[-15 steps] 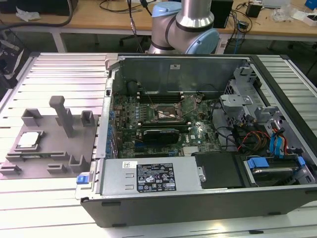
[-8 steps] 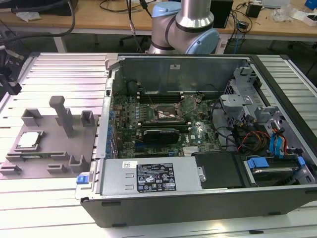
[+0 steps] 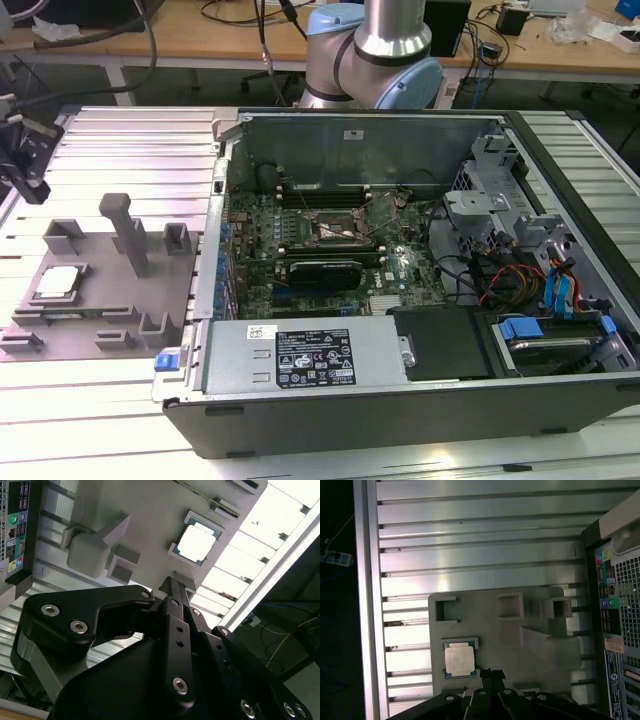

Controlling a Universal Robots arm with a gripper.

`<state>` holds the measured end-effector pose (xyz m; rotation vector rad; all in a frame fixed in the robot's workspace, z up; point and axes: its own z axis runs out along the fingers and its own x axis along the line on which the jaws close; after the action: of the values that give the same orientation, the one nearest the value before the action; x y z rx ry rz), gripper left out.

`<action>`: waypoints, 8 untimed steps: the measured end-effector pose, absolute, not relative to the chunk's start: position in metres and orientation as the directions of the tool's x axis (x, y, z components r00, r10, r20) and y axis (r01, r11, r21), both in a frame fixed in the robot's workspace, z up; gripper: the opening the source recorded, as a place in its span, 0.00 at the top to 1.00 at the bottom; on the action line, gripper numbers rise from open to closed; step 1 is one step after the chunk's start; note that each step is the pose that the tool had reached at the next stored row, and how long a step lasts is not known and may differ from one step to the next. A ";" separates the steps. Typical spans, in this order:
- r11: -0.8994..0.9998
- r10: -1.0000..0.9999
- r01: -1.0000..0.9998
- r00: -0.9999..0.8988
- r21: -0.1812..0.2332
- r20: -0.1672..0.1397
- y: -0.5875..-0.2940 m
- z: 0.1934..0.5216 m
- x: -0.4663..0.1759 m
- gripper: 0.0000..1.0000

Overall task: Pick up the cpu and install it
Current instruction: 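Reach for the cpu, then pick up the cpu and move it towards the insertion slot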

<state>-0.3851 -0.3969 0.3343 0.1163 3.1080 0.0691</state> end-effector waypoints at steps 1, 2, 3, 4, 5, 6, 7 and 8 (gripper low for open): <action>0.996 0.075 0.074 -0.997 0.045 -0.029 -0.397 0.332 -0.385 0.89; 0.996 0.075 0.074 -0.997 0.045 -0.029 -0.397 0.331 -0.385 0.89; 0.996 0.075 0.074 -0.997 0.045 -0.029 -0.397 0.331 -0.385 0.89; 0.996 0.075 0.074 -0.997 0.045 -0.029 -0.397 0.331 -0.385 0.89; 0.996 0.075 0.074 -0.997 0.045 -0.029 -0.397 0.330 -0.385 0.89; 0.996 0.075 0.074 -0.997 0.045 -0.029 -0.397 0.330 -0.385 0.89; 0.996 0.075 0.074 -0.997 0.045 -0.029 -0.397 0.330 -0.385 0.89; 0.996 0.075 0.074 -0.997 0.045 -0.029 -0.397 0.330 -0.385 0.89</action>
<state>-0.3851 -0.3969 0.3300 0.1163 3.1083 0.0690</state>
